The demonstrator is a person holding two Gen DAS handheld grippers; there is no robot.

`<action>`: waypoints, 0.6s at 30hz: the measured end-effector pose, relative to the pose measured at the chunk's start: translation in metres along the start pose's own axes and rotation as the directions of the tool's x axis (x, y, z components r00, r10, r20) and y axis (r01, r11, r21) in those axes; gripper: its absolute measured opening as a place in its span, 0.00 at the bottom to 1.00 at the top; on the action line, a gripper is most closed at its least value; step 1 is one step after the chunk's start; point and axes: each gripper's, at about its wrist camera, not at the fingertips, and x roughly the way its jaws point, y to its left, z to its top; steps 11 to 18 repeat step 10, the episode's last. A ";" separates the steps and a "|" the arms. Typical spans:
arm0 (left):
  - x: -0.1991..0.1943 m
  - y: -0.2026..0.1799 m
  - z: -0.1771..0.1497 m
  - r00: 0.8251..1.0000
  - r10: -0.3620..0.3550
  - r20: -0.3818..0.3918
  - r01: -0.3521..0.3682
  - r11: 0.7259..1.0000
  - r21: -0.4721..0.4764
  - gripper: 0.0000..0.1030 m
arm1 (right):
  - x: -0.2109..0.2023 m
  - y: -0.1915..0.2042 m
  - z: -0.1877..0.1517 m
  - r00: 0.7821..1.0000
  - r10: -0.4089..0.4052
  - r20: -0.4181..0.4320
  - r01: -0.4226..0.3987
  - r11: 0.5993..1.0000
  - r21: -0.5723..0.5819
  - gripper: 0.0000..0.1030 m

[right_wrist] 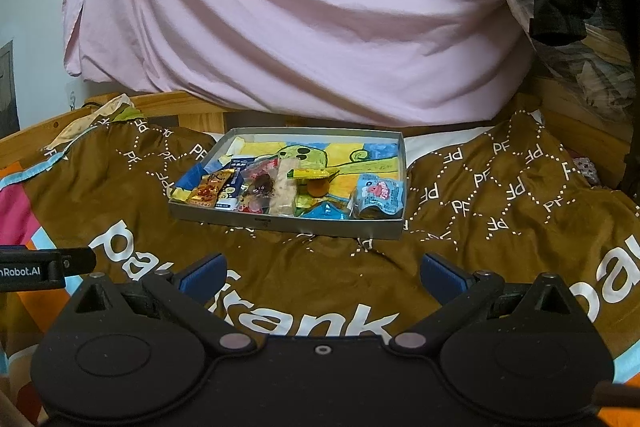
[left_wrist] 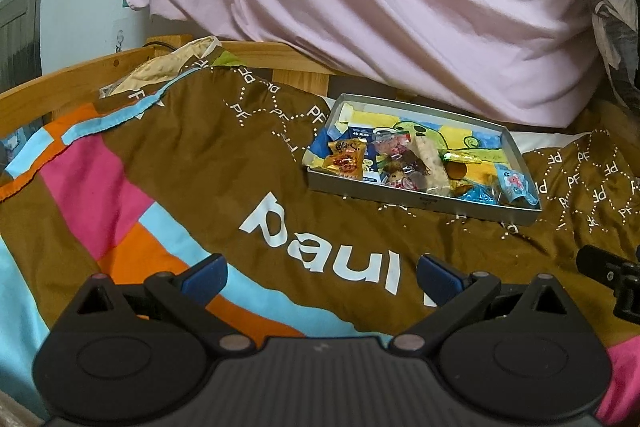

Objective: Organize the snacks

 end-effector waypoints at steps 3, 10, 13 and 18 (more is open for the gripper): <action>0.000 0.000 0.000 1.000 -0.003 0.000 0.003 1.000 0.004 1.00 | 0.001 0.001 0.000 1.000 0.001 -0.004 -0.001 1.000 -0.005 0.99; 0.000 0.000 0.000 1.000 -0.011 -0.001 0.011 1.000 0.008 1.00 | 0.001 0.002 0.000 1.000 0.000 -0.009 0.000 1.000 -0.010 0.99; 0.000 0.000 0.000 1.000 -0.011 -0.001 0.011 1.000 0.008 1.00 | 0.001 0.002 0.000 1.000 0.000 -0.009 0.000 1.000 -0.010 0.99; 0.000 0.000 0.000 1.000 -0.011 -0.001 0.011 1.000 0.008 1.00 | 0.001 0.002 0.000 1.000 0.000 -0.009 0.000 1.000 -0.010 0.99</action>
